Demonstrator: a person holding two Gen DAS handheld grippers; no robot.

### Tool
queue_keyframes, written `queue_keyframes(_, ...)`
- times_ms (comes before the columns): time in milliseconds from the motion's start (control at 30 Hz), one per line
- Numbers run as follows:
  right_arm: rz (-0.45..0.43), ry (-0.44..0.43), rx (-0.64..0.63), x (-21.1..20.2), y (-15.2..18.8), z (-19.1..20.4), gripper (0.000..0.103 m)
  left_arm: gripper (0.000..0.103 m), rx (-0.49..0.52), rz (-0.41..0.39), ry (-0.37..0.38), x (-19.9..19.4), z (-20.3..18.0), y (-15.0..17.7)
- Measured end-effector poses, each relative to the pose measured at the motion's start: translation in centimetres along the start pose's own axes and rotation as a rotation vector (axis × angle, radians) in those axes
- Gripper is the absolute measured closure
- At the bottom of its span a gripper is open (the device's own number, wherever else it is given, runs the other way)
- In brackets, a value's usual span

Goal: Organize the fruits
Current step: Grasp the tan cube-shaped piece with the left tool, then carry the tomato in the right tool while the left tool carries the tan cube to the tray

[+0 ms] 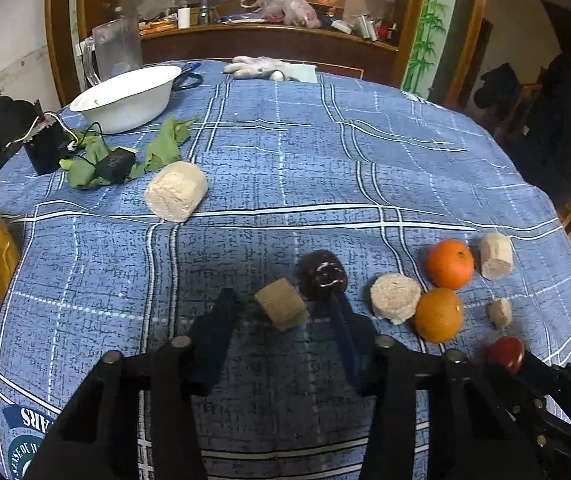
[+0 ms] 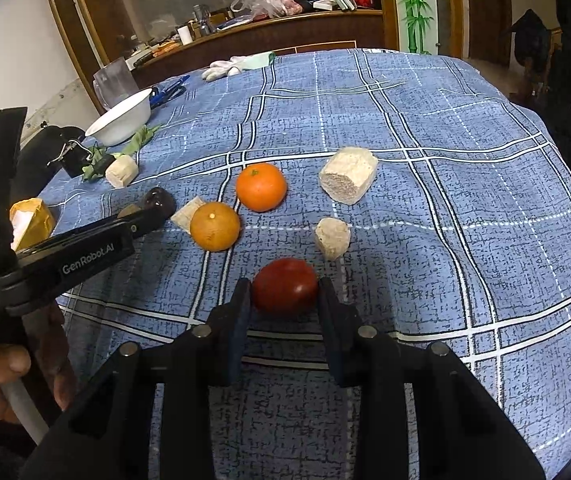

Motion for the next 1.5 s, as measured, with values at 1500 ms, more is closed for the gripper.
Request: queue_keyframes(1500, -0.015, -0.003, -0.054, -2.2, 1.0, 3.0, 0.068, 0.084, 0.04, -0.036, 0.116, -7.9, 3.0, 5.0)
Point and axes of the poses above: each gripper's, at about its wrist camera, not at the fingertips, and x roughly the way its jaws point, z to its left, y to its underside, the point moved 9 cm from there along x, roughly the way its jaws point, and after that the axes turned 2 degrees about -x, right-handed, at the moved point
